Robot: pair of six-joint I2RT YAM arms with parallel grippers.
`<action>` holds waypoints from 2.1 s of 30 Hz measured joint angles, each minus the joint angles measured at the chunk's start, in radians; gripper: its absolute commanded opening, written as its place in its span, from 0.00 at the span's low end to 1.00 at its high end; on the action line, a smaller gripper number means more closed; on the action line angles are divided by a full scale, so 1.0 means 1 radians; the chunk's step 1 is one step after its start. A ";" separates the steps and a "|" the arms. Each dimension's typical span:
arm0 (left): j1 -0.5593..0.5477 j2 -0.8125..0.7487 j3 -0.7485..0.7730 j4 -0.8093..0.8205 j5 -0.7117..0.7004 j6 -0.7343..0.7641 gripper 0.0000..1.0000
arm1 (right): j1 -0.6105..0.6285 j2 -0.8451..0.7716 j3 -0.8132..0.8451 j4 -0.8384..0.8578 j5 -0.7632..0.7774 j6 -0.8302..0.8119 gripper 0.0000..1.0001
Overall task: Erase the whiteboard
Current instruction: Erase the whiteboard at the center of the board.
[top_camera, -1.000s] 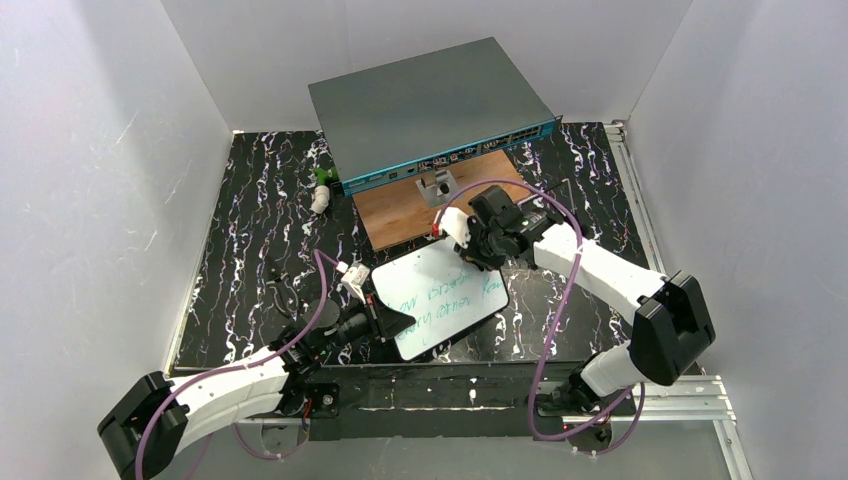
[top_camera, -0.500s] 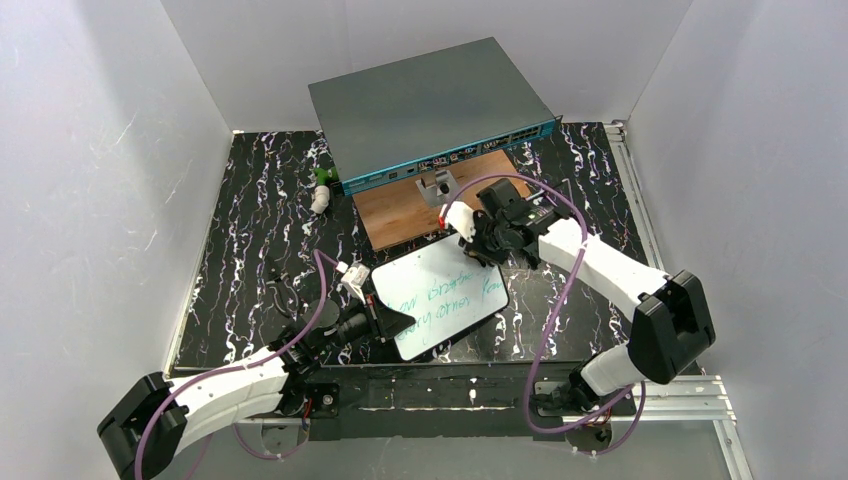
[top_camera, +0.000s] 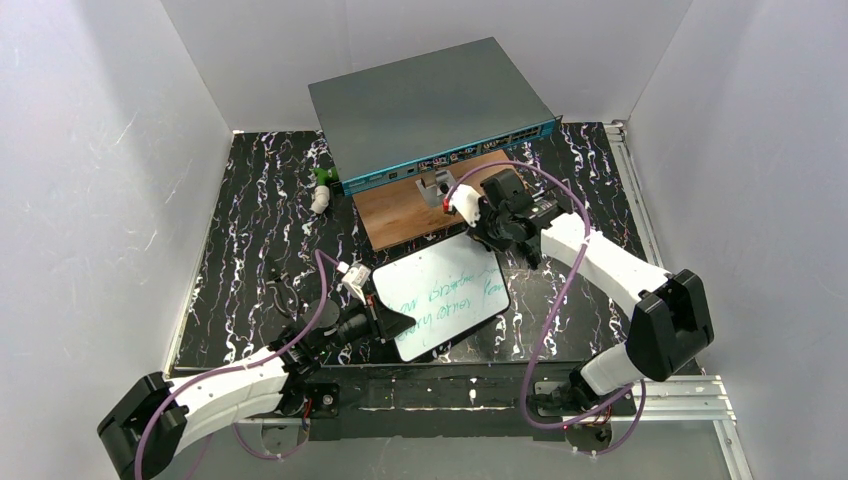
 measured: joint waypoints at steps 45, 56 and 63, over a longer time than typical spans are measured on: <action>0.000 -0.010 0.000 -0.015 -0.004 -0.022 0.00 | 0.020 -0.016 -0.096 -0.057 -0.101 -0.063 0.01; 0.000 -0.027 0.000 -0.023 0.007 0.012 0.00 | -0.117 0.002 0.020 -0.071 -0.257 -0.009 0.01; 0.000 -0.016 0.000 -0.018 0.006 -0.009 0.00 | -0.072 0.011 -0.031 -0.065 -0.280 0.034 0.01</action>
